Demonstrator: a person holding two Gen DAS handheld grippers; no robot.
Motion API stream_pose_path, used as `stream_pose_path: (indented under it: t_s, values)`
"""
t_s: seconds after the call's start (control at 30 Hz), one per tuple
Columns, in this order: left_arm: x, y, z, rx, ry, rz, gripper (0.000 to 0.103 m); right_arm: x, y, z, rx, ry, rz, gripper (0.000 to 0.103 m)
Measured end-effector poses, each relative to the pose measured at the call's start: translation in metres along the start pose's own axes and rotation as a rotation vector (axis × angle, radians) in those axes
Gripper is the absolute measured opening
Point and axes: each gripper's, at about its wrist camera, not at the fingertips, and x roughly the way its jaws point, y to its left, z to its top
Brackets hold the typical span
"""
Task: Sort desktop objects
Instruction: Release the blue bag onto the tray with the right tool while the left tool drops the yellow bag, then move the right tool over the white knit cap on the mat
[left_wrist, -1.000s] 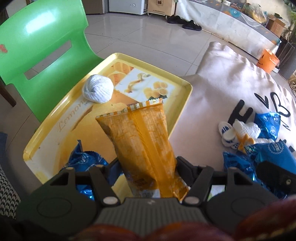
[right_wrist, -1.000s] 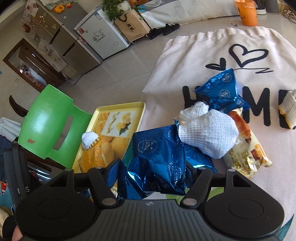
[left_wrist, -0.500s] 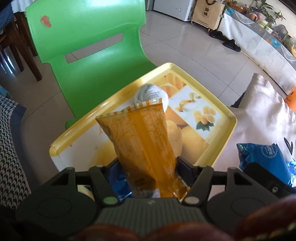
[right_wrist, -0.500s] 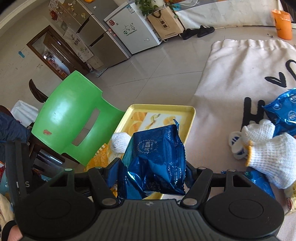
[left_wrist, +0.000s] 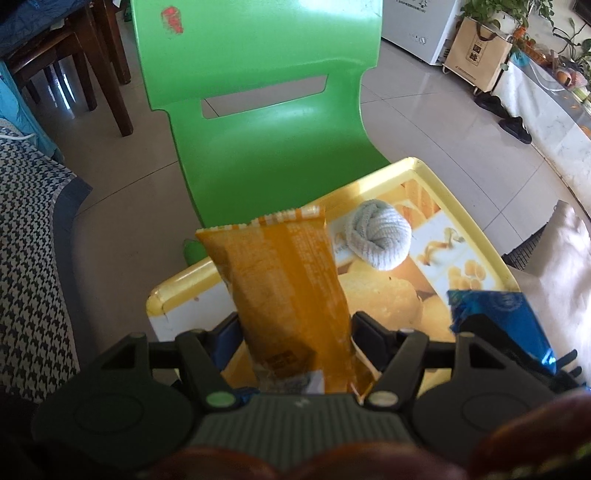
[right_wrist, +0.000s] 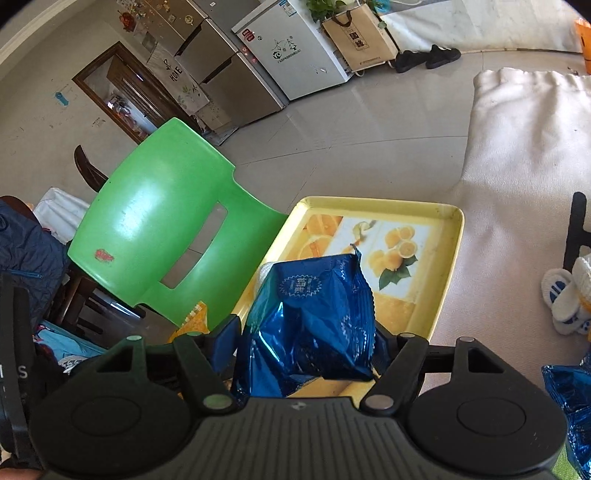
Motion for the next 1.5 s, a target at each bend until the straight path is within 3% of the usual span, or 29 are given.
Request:
stream_pose_path:
  t_s: [0.07, 0.17, 0.83, 1.2, 1.5]
  values:
    - [-0.002, -0.001, 0.000, 0.004, -0.020, 0.022, 0.084, 0.000, 0.000, 0.000, 0.013, 0.000, 0.008, 0.075]
    - [-0.006, 0.001, 0.001, -0.007, -0.040, 0.025, 0.097, -0.004, -0.005, 0.002, 0.044, -0.004, 0.002, 0.079]
    - [-0.017, -0.025, -0.012, 0.094, -0.049, -0.004, 0.102, -0.034, -0.027, -0.001, 0.042, 0.019, -0.067, 0.080]
    - [-0.023, -0.052, -0.031, 0.191, -0.040, -0.049, 0.102, -0.062, -0.043, -0.001, 0.031, -0.005, -0.158, 0.080]
    - [-0.024, -0.076, -0.051, 0.274, -0.009, -0.088, 0.102, -0.088, -0.072, 0.002, 0.103, -0.042, -0.223, 0.080]
